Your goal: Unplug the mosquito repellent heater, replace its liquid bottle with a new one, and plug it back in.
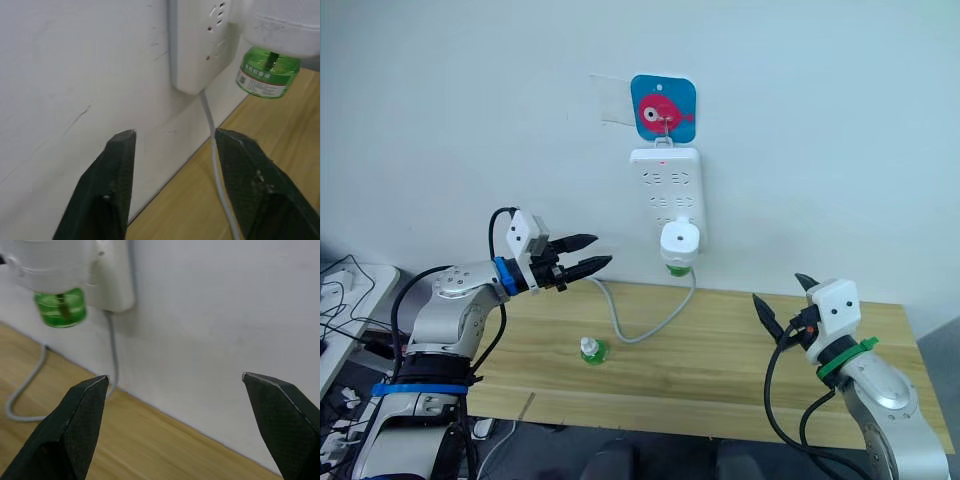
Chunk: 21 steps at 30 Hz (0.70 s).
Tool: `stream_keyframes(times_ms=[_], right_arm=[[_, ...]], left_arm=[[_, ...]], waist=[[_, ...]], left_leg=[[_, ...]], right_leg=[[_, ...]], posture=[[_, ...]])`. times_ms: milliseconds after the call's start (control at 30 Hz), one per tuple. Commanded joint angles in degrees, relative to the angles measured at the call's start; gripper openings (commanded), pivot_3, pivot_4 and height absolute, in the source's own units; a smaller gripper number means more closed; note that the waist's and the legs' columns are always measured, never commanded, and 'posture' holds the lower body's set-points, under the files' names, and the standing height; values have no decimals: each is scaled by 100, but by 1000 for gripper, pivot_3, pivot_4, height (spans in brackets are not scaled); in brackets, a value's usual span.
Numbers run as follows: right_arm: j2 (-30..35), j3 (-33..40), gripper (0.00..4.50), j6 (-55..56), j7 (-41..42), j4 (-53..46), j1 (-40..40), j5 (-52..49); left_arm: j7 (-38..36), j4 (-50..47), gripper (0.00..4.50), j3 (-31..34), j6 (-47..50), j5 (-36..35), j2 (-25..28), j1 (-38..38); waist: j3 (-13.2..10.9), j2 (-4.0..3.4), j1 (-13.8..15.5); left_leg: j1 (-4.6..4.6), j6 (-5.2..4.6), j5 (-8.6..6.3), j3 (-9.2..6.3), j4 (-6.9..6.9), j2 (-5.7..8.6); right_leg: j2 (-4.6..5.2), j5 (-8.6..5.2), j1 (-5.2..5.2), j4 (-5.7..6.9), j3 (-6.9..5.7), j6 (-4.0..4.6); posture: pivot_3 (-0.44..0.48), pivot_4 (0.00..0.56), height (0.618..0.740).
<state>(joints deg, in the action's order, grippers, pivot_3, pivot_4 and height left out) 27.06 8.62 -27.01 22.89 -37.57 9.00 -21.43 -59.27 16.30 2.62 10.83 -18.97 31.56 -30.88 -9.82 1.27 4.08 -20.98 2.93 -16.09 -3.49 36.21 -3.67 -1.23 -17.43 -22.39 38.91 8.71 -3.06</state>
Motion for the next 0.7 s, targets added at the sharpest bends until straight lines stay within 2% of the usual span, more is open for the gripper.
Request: stream_keyframes(times_ms=[33,333,467,700], right_arm=[[101,-64,4500,-365,116,-645,-244,-449],[228,-312,4500,-1174,-33,-1095,-1357,-1019],[174,-344,4500,-1507,-325,-1296,-1857,-1133],[53,-354,4500,-1832,-698,-1521,-2064,-1297]], left_arm=[[-107,-203,2697,-29,31,-144,-95,-342],[-317,233,2697,-130,45,-161,-503,-979],[-504,711,2697,-160,-118,-111,-657,-1329],[-907,1685,2697,-252,-664,22,-922,-1894]], waist=[[-60,1,-16],[-207,-11,-132],[-250,-24,-143],[-277,-24,-143]], left_leg=[[0,0,0,-4,2,0],[-64,2,1,-74,77,3],[-92,5,3,-120,80,1],[-114,17,11,-158,76,4]], right_leg=[[0,0,2,3,-3,0],[4,3,5,6,-73,-3],[5,4,-3,7,-125,-1],[16,-9,-3,6,-175,21]], posture=[[153,201,740],[138,220,740],[128,225,740],[118,234,740]])
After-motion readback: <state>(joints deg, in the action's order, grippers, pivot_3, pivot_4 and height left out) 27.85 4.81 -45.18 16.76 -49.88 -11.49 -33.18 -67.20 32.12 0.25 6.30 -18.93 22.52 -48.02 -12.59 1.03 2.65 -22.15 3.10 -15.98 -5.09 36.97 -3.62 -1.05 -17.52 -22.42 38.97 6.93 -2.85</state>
